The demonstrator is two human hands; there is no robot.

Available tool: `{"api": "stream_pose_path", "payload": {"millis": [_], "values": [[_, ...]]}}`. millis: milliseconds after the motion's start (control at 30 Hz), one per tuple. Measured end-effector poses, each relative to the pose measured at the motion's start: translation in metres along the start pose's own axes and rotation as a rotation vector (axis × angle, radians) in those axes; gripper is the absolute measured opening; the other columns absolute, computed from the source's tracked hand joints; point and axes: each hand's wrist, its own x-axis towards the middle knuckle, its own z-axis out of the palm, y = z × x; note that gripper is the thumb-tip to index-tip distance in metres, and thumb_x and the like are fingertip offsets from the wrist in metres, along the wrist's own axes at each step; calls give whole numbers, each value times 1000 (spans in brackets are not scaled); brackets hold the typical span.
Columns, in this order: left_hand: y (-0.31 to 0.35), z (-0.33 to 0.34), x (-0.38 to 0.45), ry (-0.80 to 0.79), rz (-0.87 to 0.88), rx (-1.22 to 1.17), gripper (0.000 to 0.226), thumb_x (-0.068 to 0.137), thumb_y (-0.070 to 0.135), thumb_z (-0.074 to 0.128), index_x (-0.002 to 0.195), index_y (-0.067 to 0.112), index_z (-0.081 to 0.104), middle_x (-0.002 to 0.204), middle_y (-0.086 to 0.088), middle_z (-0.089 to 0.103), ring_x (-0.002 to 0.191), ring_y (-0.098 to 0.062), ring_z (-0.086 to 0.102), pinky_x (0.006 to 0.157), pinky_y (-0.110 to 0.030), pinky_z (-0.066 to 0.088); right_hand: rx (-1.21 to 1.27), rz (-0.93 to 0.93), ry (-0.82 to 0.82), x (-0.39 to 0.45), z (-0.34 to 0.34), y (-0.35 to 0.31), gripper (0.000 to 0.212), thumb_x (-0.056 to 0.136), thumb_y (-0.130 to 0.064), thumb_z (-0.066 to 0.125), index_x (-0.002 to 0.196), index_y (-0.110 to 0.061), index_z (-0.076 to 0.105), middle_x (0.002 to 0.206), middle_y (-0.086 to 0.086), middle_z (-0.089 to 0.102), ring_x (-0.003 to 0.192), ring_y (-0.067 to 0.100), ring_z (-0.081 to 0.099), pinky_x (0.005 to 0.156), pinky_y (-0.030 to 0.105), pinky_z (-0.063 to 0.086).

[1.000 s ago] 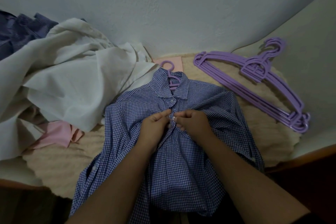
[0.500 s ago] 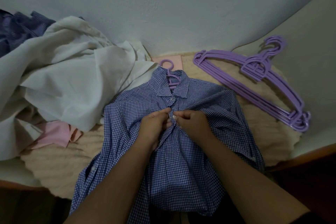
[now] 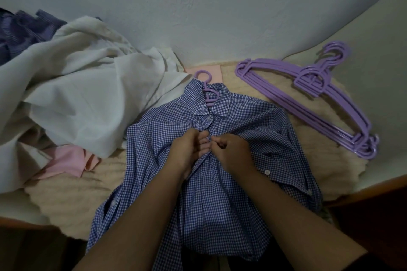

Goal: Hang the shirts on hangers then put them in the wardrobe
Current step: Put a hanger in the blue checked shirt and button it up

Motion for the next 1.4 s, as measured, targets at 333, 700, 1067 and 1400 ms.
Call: {"api": "stream_pose_path", "payload": {"millis": [333, 700, 1067, 1400], "values": [[10, -3, 5, -65, 83, 119, 22, 80, -3, 70, 100, 6, 69, 88, -10, 75, 88, -22, 69, 79, -25, 55, 258, 251, -25, 13, -11, -8, 2, 82, -6, 66, 82, -7, 67, 75, -1, 63, 68, 10, 57, 62, 16, 46], [14, -1, 3, -82, 59, 65, 26, 83, -11, 62, 106, 0, 65, 86, -9, 70, 79, -16, 67, 76, -23, 56, 633, 417, -170, 20, -23, -6, 17, 87, 3, 58, 82, -11, 51, 66, 4, 59, 46, 9, 55, 46, 18, 45], [4, -6, -1, -100, 28, 102, 31, 84, -9, 62, 114, -1, 62, 86, -6, 71, 79, -12, 68, 69, -18, 55, 682, 507, -184, 12, -19, 3, 15, 86, 5, 60, 82, -8, 54, 69, 5, 59, 55, 13, 56, 55, 26, 52], [8, -28, -43, -126, 231, 671, 60, 73, 13, 81, 129, 13, 57, 90, 3, 73, 85, -5, 68, 82, -14, 50, 257, 338, -284, -22, -57, 2, 18, 86, -7, 65, 103, -11, 61, 99, 2, 65, 92, 14, 61, 76, 18, 49]]}}
